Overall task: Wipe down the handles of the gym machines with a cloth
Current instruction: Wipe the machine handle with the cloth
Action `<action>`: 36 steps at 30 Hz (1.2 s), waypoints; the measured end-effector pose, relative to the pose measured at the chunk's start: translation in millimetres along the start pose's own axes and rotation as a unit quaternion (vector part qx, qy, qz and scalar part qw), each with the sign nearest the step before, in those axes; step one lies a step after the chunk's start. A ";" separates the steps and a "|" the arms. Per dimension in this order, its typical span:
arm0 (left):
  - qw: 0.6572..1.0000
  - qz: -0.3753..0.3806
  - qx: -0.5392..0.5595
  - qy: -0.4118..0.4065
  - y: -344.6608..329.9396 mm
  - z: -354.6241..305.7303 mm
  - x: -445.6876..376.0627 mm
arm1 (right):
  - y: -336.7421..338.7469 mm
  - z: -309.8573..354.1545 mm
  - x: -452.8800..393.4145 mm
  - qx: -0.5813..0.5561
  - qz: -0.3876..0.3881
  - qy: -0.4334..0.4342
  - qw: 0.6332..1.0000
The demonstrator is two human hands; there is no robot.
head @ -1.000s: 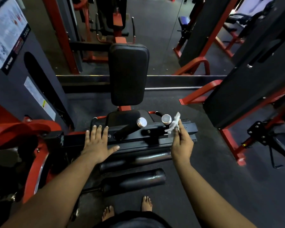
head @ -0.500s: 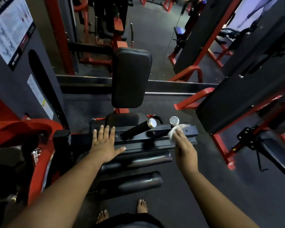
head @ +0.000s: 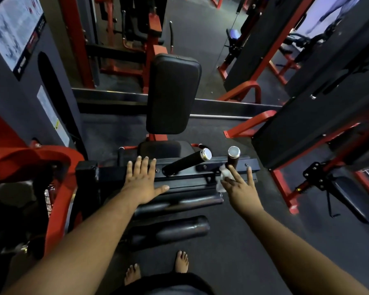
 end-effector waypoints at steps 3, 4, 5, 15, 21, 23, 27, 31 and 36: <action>1.000 -0.001 0.000 0.001 -1.0 -0.2 -0.7 | 18.1 6.7 9.5 -0.302 -0.074 -0.313 0.898; 1.000 0.000 0.000 0.001 -1.2 -0.5 -0.5 | 25.7 12.0 11.1 -0.395 -0.109 -0.396 0.822; 1.000 0.001 -0.001 0.001 -1.0 -0.9 -0.4 | 28.9 18.2 10.1 -0.465 -0.133 -0.455 0.748; 1.000 -0.004 -0.013 0.011 -1.5 0.6 -2.0 | 14.4 77.5 -53.2 -0.725 -0.181 -0.510 0.427; 0.999 0.019 -0.024 0.031 -4.9 2.4 -3.5 | 9.8 73.5 -54.3 -0.673 -0.149 -0.465 0.555; 0.999 0.012 -0.027 0.037 -5.0 3.5 -4.2 | -1.0 81.4 -57.5 -0.644 -0.118 -0.443 0.612; 0.999 0.008 -0.024 0.048 -6.5 4.6 -4.6 | -30.6 101.3 -58.8 -0.604 -0.058 -0.414 0.679; 0.998 0.011 -0.031 0.052 -6.2 4.6 -5.5 | -20.6 80.2 -61.9 -0.695 -0.084 -0.450 0.554; 0.998 0.016 -0.030 0.054 -6.2 4.0 -5.4 | -7.9 74.3 -62.9 -0.744 -0.152 -0.497 0.418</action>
Point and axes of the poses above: each hand's wrist, its own x-axis away from the middle knuckle, its own y-axis out of the back of the hand, z = x × y, the point moved 10 cm from there along -x, towards the middle knuckle, and after that the axes turned 14 degrees about -z, right-handed, at the moved point
